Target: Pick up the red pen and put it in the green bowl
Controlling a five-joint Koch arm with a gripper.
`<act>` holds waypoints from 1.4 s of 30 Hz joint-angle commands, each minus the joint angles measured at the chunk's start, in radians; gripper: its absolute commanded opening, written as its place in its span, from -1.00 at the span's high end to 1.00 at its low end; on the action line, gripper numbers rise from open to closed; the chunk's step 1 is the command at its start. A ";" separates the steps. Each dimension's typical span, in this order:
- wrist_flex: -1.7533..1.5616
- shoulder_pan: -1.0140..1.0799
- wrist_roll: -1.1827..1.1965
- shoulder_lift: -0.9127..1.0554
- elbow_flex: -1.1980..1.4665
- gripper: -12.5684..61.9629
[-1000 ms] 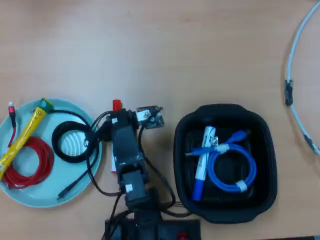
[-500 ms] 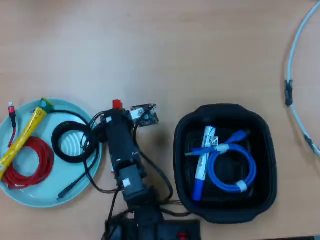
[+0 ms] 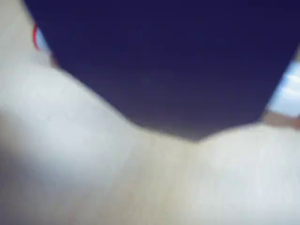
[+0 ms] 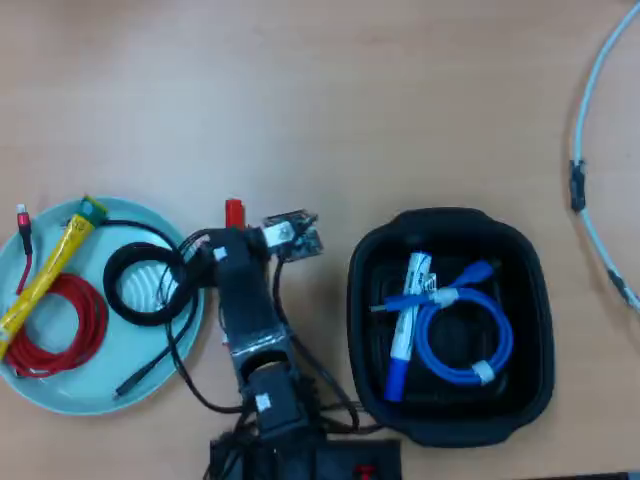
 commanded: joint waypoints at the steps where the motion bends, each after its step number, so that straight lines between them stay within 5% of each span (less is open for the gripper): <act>1: 0.009 0.032 -0.061 0.048 -0.063 -0.87; 24: -0.066 0.040 -0.060 -0.241 -0.075 -0.87; 37: 0.110 -0.054 0.092 -0.155 -0.227 -0.86; 42: 0.110 -0.110 0.193 -0.094 -0.242 -0.67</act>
